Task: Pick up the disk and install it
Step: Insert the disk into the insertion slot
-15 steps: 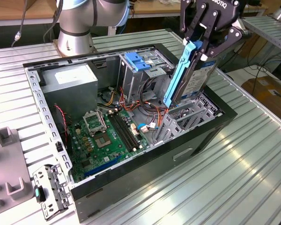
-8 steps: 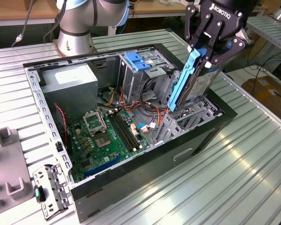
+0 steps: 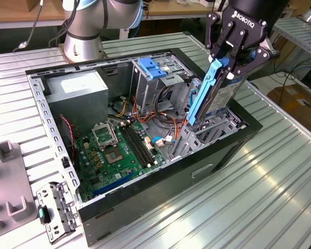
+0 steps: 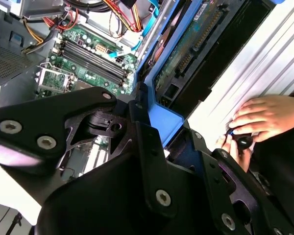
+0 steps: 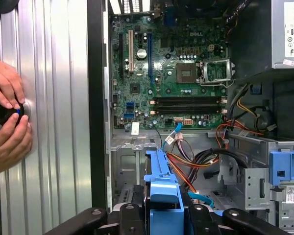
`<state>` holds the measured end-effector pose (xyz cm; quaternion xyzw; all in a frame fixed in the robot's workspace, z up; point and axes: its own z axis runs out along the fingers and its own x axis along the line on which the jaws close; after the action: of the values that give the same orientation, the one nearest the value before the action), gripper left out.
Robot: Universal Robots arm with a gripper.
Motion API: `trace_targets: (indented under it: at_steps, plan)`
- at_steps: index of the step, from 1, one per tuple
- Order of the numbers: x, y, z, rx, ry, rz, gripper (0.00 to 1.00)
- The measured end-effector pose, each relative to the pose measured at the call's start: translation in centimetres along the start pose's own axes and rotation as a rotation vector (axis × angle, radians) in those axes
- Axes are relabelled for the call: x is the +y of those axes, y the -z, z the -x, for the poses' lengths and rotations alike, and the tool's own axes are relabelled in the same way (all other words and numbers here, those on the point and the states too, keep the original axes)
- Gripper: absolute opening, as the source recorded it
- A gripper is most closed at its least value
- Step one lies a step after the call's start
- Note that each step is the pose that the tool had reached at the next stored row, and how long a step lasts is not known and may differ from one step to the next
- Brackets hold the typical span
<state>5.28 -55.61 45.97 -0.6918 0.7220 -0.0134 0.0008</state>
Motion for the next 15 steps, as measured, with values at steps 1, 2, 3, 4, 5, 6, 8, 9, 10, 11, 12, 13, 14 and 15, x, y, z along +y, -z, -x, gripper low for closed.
trace_targets:
  at_steps: [1,2,3,4,5,6,8,9,10,11,12,13,14,15]
  plan:
    - [-0.05,-0.11,0.0,0.0,-0.003,0.0,0.37]
    - [-0.08,-0.22,-0.01,-0.0002,-0.004,-0.0001,0.37]
    - [-0.09,-0.34,-0.05,-0.0003,-0.004,-0.0001,0.37]
    - [-0.09,-0.43,-0.09,-0.0001,-0.005,-0.0001,0.37]
    - [-0.1,-0.51,-0.13,-0.0001,-0.004,-0.0001,0.37]
    - [-0.11,-0.62,-0.16,0.0,-0.004,-0.0001,0.37]
    - [-0.14,-0.78,-0.16,0.0005,-0.004,-0.0001,0.37]
    - [-0.18,-0.94,-0.24,0.0002,-0.004,-0.0001,0.37]
    - [-0.19,-1.04,-0.26,0.0003,-0.004,-0.0001,0.37]
    - [-0.19,-1.17,-0.26,0.0005,-0.004,-0.0001,0.37]
    - [-0.19,-1.29,-0.26,0.0003,-0.004,-0.0001,0.37]
    - [-0.19,-1.44,-0.26,0.0003,-0.004,-0.0001,0.37]
    - [-0.19,-1.55,-0.26,0.0006,-0.004,-0.0001,0.37]
    - [-0.18,-1.65,-0.26,0.0002,-0.004,-0.0001,0.37]
